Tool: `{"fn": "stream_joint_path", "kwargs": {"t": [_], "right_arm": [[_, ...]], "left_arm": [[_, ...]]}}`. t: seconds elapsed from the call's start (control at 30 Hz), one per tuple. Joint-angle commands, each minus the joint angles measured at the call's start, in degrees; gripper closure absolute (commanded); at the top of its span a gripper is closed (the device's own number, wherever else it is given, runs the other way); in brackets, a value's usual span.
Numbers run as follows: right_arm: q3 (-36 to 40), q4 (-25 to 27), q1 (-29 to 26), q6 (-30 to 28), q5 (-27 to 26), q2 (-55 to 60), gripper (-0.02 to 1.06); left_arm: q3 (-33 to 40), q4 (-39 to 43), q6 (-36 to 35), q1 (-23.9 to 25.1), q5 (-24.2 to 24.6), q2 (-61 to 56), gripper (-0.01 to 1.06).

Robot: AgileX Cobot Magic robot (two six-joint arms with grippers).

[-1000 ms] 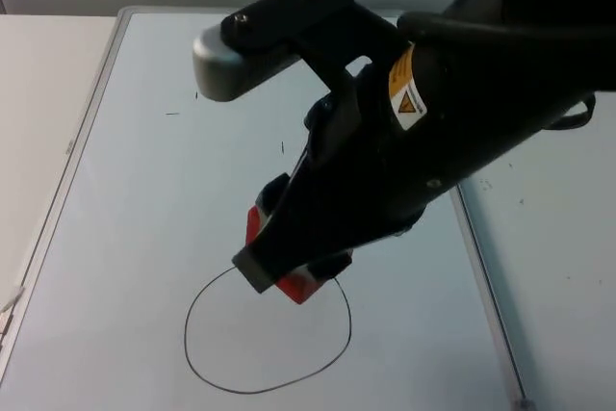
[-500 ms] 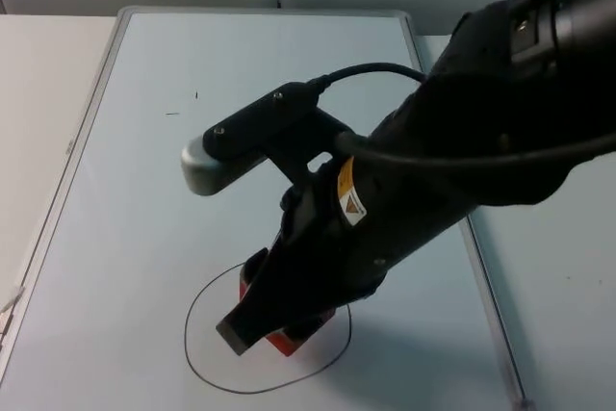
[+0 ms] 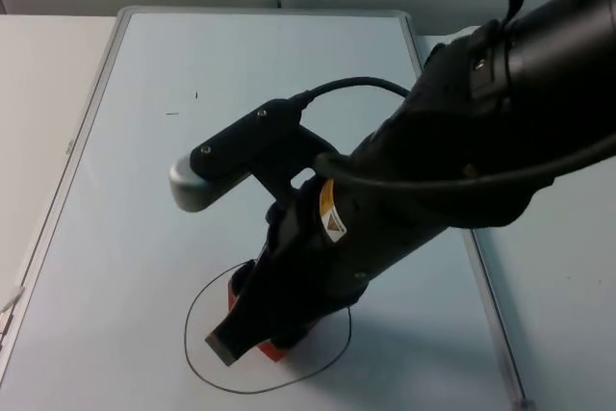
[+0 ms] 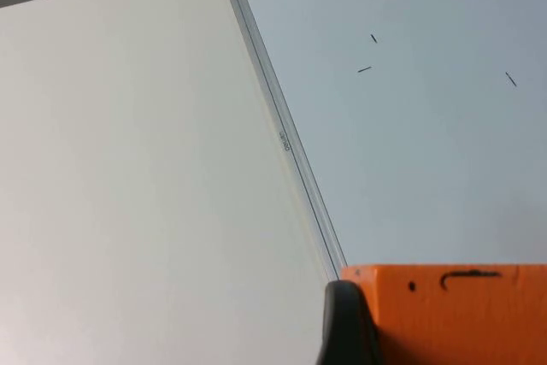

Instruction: Pick up one cube with the left hand and another cube with the right hand. First place the cube in the right hand at the target position, then stack the cube in the left hand on top.

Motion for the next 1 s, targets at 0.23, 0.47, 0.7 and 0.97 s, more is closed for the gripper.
{"fn": "stream_joint_path", "kwargs": {"t": [0.23, 0.47, 0.7, 0.97], "right_arm": [[-0.48, -0.38, 0.23, 0.29, -1.73, 1.78, 1.05], [-0.48, -1.45, 0.23, 0.29, -1.34, 2.05, 1.05], [-0.48, -1.94, 0.23, 0.29, -0.76, 2.05, 1.05], [-0.48, -1.94, 0.23, 0.29, -0.79, 2.05, 0.92]], "left_arm": [[0.09, -0.35, -0.24, -0.48, -1.03, -0.36, 0.87], [0.09, -0.35, -0.24, -0.48, -1.03, -0.36, 0.87], [0.09, -0.51, -0.24, -0.48, -1.03, -0.36, 0.87], [0.09, -0.51, -0.24, -0.48, -1.03, -0.36, 0.87]]}}
